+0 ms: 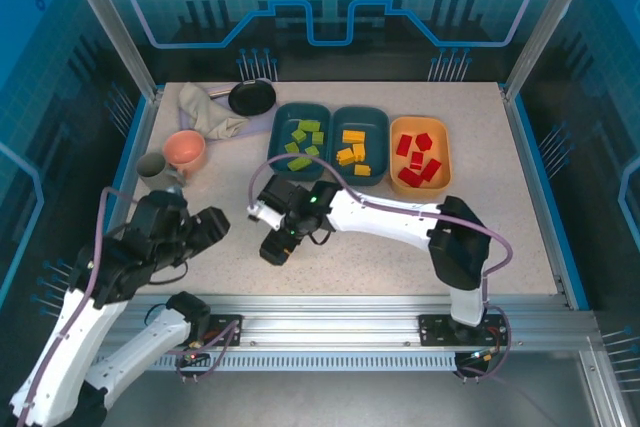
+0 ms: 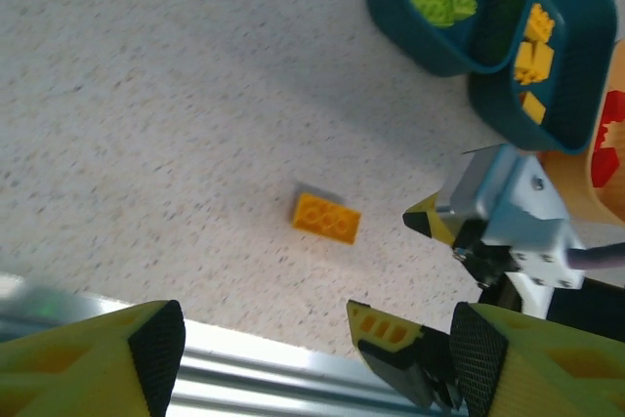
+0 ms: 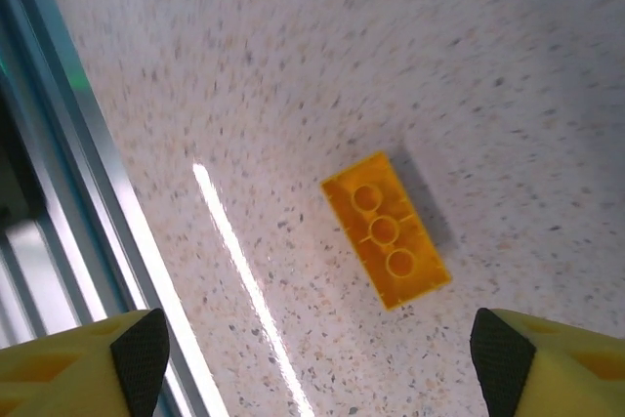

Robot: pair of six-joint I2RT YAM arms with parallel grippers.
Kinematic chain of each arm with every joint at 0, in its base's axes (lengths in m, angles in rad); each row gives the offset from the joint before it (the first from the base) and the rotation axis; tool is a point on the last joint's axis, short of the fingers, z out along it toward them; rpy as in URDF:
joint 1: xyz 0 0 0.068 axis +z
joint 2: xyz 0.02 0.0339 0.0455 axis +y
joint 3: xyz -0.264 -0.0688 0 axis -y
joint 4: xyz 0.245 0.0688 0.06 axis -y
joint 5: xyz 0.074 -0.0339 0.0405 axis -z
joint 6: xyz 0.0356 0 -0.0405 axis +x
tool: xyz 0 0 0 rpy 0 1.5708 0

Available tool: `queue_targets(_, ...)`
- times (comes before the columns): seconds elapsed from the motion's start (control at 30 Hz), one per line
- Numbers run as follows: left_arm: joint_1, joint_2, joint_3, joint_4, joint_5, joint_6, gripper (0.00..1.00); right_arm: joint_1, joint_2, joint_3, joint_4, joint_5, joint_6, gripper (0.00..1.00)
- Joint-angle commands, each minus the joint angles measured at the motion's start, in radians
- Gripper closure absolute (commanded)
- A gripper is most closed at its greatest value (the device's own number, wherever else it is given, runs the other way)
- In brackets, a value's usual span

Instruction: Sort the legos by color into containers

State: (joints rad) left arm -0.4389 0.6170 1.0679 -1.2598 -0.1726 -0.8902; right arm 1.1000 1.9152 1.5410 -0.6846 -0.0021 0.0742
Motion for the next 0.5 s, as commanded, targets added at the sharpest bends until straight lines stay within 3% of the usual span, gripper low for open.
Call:
queue_targets(0.0,-0.004,-0.048,-0.048,-0.11,0.012,-0.06,0.25,0.004,0.077,0.044,-0.056,0.073,-0.122,0.15)
queue_targets(0.37,-0.004,-0.092,-0.065,-0.124,0.037,-0.083,0.25,0.02,0.279,0.205,-0.124,0.172,-0.128,0.15)
queue_targets(0.47,-0.005,-0.093,-0.064,-0.124,0.042,-0.081,0.25,0.015,0.312,0.234,-0.145,0.167,-0.123,0.19)
